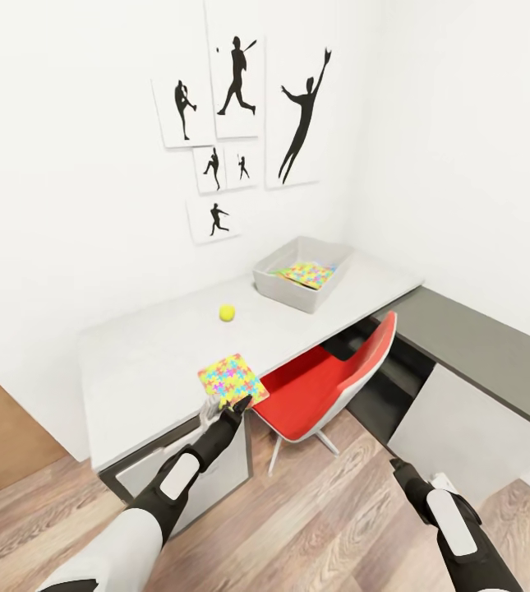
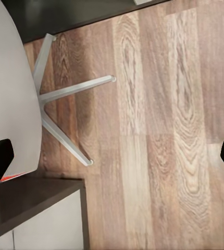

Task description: Put all the toys in the child's room - the three board games (two on the bed and one on the table), the two jigsaw puzzles on the table, and the tennis ball on the table - inside the toy box on the table in the child's room.

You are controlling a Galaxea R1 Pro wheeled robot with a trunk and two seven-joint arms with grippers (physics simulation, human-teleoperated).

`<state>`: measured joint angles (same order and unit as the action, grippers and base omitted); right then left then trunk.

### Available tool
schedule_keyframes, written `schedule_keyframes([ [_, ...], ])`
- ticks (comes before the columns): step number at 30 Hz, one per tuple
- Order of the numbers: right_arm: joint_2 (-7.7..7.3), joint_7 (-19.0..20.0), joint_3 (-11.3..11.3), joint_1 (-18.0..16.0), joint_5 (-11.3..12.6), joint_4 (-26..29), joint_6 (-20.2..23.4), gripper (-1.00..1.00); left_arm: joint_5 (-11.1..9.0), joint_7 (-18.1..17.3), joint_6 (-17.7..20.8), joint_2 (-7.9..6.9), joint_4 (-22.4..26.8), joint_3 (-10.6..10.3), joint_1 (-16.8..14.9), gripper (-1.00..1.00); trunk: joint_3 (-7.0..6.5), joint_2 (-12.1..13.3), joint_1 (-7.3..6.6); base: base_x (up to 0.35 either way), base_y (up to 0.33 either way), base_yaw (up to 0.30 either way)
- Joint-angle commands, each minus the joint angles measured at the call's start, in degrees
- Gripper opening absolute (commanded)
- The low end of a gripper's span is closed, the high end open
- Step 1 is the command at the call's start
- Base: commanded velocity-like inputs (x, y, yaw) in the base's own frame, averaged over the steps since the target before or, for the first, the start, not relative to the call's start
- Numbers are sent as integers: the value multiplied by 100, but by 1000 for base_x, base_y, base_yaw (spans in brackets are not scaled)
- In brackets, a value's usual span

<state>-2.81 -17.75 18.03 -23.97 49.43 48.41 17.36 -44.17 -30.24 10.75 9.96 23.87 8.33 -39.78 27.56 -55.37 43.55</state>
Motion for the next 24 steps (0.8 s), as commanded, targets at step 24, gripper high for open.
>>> schedule_keyframes([
  [24, 0, 33, 1, -2, 40, 10, 22, 100, -66, -26, 61, 4, -1, 29, -4, 100, 6, -4, 3, 36, 0, 0],
])
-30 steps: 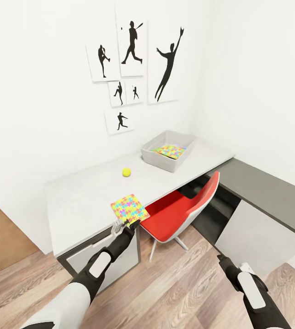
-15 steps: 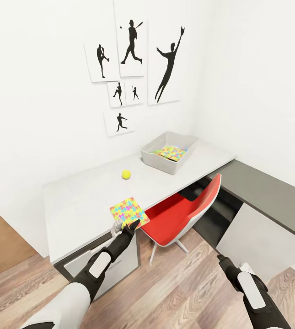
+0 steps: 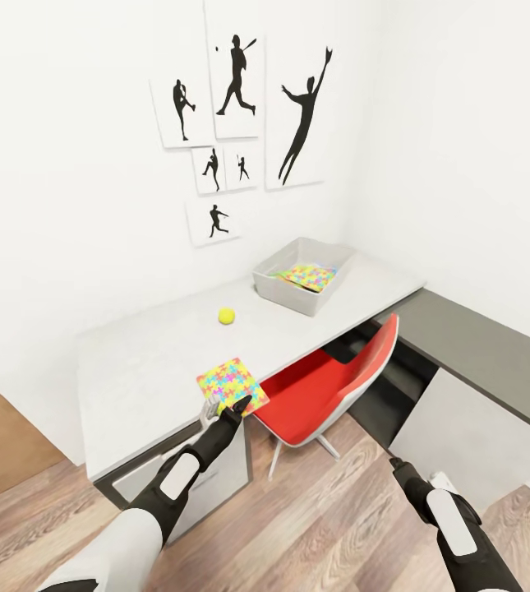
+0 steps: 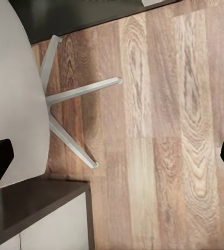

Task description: Put all the toys in the child's room - the three board games (two on the bed and one on the table), the two jigsaw puzzles on the table, and the tennis ball on the table - inside the toy box on the table in the child's room.

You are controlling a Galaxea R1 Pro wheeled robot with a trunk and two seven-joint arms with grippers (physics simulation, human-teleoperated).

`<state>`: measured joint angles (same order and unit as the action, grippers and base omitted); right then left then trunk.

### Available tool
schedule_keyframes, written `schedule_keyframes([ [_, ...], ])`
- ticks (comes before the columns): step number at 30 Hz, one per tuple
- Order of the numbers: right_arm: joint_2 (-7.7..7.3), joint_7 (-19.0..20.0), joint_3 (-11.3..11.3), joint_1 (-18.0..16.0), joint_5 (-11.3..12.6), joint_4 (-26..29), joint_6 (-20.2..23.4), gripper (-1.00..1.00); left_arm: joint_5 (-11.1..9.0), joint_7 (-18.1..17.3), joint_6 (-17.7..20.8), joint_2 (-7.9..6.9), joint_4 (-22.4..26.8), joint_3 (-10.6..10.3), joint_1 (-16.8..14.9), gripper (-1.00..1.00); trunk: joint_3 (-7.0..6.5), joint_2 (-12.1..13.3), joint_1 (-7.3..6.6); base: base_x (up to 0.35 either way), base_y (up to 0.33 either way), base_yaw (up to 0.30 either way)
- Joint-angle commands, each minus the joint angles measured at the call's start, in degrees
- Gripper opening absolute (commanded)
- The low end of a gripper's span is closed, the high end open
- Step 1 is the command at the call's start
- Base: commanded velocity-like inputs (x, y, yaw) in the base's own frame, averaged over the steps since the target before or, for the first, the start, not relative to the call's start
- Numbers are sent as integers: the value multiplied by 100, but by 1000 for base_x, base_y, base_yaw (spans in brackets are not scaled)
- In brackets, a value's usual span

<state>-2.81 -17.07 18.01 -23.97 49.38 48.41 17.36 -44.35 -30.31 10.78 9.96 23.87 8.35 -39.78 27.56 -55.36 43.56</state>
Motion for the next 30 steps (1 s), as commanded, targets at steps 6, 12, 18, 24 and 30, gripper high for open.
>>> schedule_keyframes([
  [6, -2, -34, 1, -2, 45, 11, 22, 100, -73, -19, 71, 4, -3, 33, -4, 100, 6, -4, 1, 20, 0, 0],
  [12, -1, -34, 1, -2, 45, 10, 22, 100, -81, -19, 94, 4, 3, 34, -4, 100, 6, -4, 1, 2, 0, 0],
  [18, -4, -34, 1, -2, 45, 11, 22, 100, -75, -19, 99, 4, 2, 22, -4, -100, 6, -4, 1, 0, 0, 0],
  [24, -9, -34, 3, -2, 45, 4, 22, 100, -68, -48, 92, 4, 3, 14, -4, -100, 6, -4, 1, 0, 0, 0],
  [30, -9, -34, 3, -2, 45, 3, 22, 100, -37, -79, 81, 4, 23, 11, -4, -100, 6, -4, 1, 0, 0, 0],
])
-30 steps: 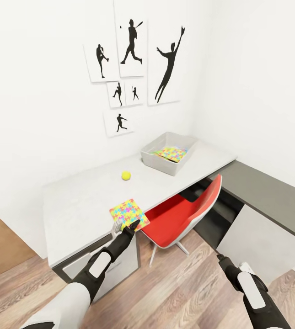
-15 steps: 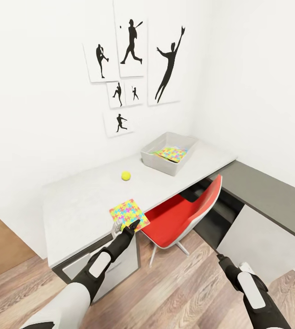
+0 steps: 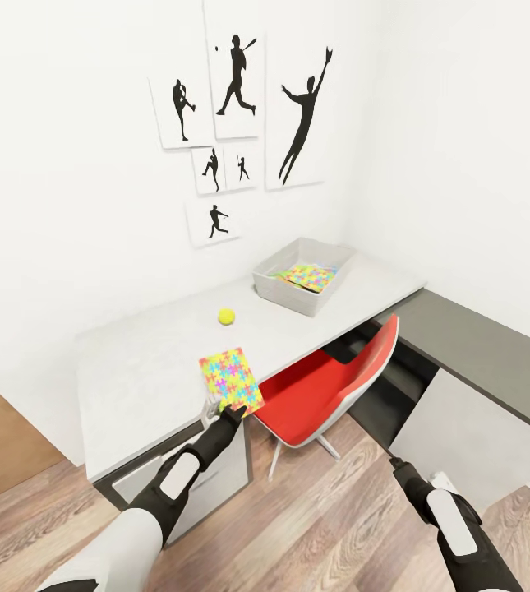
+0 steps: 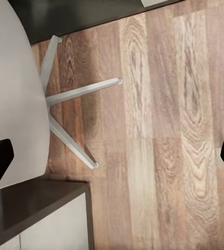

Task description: Put all the toys in the child's room - the three board games (two on the bed and one on the table), the two jigsaw puzzles on the table, and the tennis ball on the table - inside the toy box on the table in the child's room.

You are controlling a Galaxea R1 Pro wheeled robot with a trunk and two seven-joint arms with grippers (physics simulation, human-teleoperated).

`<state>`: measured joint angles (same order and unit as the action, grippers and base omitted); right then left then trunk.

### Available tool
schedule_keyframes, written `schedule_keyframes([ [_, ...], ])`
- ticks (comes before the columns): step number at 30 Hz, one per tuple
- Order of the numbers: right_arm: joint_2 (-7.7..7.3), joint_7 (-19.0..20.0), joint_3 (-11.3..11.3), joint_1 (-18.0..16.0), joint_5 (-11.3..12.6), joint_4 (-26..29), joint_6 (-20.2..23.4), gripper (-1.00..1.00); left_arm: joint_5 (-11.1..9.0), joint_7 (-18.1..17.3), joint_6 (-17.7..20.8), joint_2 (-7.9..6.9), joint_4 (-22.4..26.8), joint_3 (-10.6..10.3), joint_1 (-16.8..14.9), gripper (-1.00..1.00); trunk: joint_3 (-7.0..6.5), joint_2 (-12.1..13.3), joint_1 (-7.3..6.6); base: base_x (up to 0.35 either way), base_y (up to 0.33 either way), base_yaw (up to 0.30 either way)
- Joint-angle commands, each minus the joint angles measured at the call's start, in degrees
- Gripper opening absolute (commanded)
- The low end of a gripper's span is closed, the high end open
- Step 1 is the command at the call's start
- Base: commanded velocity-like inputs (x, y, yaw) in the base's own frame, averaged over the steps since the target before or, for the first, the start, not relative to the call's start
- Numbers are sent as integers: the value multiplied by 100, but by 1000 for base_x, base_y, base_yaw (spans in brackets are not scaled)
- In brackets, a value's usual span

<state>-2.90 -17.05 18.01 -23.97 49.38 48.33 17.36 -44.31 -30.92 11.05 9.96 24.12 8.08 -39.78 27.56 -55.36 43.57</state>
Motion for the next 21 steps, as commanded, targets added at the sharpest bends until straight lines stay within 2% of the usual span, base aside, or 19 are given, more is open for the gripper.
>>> schedule_keyframes([
  [1, 0, -36, 6, -2, 45, 10, 22, 100, -35, -22, 54, 4, 3, 36, -4, -100, 6, -4, 1, 0, 0, 0],
  [5, 0, -36, 7, -2, 46, -9, 22, 100, -23, -41, 137, 4, 23, 25, -4, -100, 6, -4, 1, 0, 0, 0],
  [7, 0, -36, 9, -2, 45, -33, 22, 100, -16, -72, 267, 4, 38, -70, -4, -100, 6, -4, 1, 0, 0, 0],
  [9, 0, -36, 9, -2, 45, -44, 22, 100, -11, -224, 338, 4, 72, -284, -5, -100, 6, -4, 1, 0, 0, 0],
  [12, 0, -36, 10, -2, 45, -51, 22, 100, -18, -609, 483, 4, 383, -729, -4, -100, 6, -4, 1, 0, 0, 0],
  [15, 0, -36, 10, -2, 45, -51, 22, 100, -17, -675, 624, 4, 477, -814, -4, -100, 6, -4, 1, 0, 0, 0],
  [21, -2, -36, 10, -2, 45, -52, 22, 100, -23, -703, 791, 4, 658, -847, -4, -100, 6, -4, 1, 0, 0, 0],
])
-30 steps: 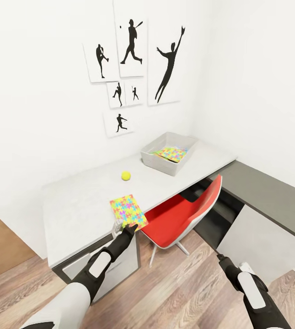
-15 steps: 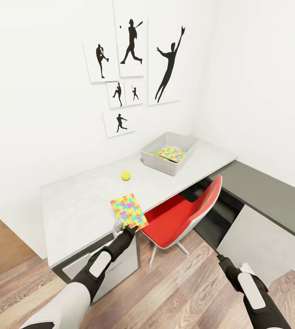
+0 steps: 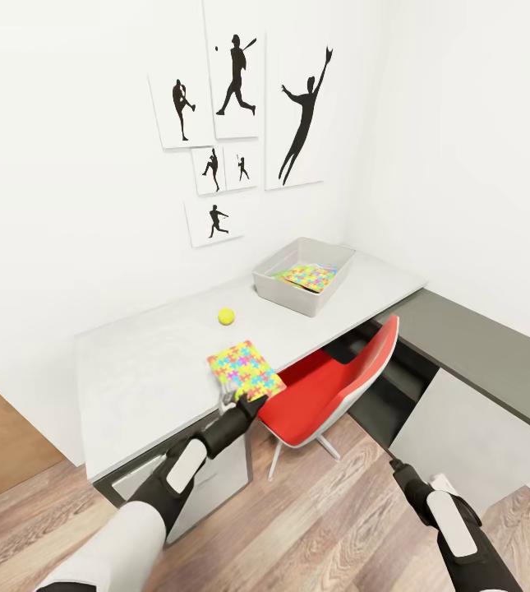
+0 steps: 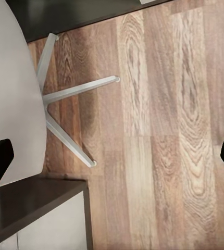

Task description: Put all the toys in the child's room - the three board games (two on the bed and one on the table), the two jigsaw puzzles on the table, and the tennis ball on the table - inside the toy box on the table in the child's room.

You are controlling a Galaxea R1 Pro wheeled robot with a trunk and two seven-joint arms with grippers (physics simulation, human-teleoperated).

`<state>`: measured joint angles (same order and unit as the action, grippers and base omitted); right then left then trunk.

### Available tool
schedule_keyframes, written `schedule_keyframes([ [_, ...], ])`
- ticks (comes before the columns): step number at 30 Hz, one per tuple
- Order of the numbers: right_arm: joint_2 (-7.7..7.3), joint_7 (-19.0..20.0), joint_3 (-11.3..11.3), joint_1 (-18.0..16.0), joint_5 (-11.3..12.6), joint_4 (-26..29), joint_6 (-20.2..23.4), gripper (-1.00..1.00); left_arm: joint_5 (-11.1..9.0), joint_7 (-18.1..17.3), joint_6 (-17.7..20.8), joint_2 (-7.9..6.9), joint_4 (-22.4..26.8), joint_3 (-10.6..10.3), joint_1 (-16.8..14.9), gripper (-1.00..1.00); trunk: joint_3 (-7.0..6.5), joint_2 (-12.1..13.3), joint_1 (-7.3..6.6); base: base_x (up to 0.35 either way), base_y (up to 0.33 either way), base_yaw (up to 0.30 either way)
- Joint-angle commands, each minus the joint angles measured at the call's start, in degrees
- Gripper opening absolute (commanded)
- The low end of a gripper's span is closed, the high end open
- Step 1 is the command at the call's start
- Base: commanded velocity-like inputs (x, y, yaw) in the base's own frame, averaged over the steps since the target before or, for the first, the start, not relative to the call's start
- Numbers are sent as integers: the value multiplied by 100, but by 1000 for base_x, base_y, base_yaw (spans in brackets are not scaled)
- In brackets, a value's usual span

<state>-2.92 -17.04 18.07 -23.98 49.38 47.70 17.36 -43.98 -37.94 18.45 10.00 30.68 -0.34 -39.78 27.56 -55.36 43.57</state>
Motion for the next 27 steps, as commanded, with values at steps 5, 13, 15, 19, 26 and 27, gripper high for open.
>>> schedule_keyframes([
  [5, 2, -36, 4, -2, 45, 12, 22, 100, -55, -3, 315, 0, 198, -15, -3, -100, 6, -4, 0, 0, 0, 0],
  [13, 2, -36, 4, -2, 45, 12, 22, 100, -50, -10, 474, 0, 359, -45, 21, -100, 6, -4, 0, 0, 0, 0],
  [15, 2, -36, 4, -2, 45, 12, 22, 100, -50, -11, 505, 0, 474, -140, 31, -100, 6, -4, 0, 0, 0, 0],
  [19, 2, -36, 4, -2, 45, 12, 22, 100, -49, -5, 691, 0, 873, -371, 105, -100, 6, -4, 0, 0, 0, 0],
  [26, 2, -36, 2, -2, 45, 12, 22, 100, -15, 10, 1738, 0, 2088, -477, 363, -100, 6, -4, 0, 0, 0, 0],
  [27, 1, -36, 2, -2, 45, 12, 22, 100, -11, 11, 1816, -5, 2169, -485, 370, -100, 6, -4, 0, 0, 0, 0],
])
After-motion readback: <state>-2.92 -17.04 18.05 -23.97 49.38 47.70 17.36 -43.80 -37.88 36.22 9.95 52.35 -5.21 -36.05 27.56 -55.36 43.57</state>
